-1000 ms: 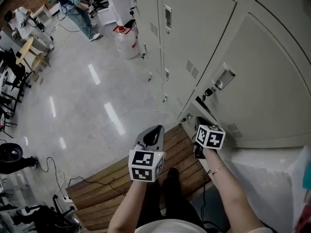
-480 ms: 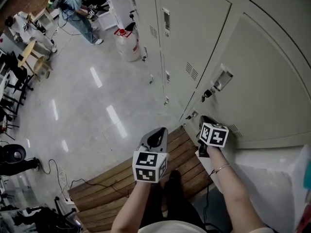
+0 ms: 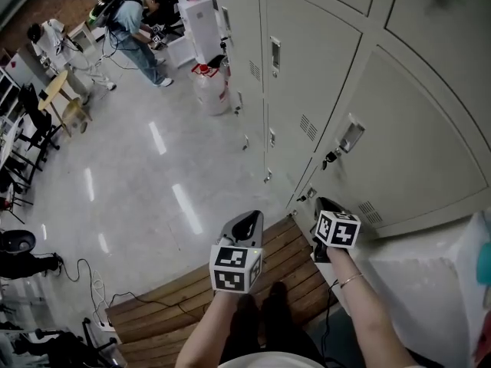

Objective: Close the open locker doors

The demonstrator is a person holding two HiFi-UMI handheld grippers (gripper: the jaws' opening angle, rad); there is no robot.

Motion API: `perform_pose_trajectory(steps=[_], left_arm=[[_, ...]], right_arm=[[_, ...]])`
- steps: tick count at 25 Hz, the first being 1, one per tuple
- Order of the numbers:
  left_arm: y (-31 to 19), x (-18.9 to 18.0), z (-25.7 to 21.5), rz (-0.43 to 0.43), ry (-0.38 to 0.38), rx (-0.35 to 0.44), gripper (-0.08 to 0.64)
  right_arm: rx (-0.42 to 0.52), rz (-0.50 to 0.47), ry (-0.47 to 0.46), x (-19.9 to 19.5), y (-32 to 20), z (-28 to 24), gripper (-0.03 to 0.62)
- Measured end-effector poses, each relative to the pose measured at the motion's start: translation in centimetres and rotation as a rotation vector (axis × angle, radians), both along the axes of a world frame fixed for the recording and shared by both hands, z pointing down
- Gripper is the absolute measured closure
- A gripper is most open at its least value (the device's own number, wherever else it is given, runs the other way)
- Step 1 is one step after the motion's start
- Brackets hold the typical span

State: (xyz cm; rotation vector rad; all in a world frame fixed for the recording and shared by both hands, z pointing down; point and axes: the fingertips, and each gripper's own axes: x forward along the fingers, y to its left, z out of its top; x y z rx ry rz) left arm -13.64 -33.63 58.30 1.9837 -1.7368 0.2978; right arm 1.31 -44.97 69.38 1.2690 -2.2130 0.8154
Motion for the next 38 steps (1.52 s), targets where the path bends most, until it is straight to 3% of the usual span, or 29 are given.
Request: perform_pose_trajectory(steps=[23, 38], left_arm=[[9.6, -3.0, -4.7, 0.037, -0.072, 0.074, 0.538], [15.9, -2.6, -6.1, 0.064, -0.078, 0.099, 0.538]], right_arm=[[0.236, -0.055, -0.205, -1.6, 16.5, -14.0, 0.594], [0.27, 0.01, -0.204, 1.5, 24.8, -16.5, 0.591]])
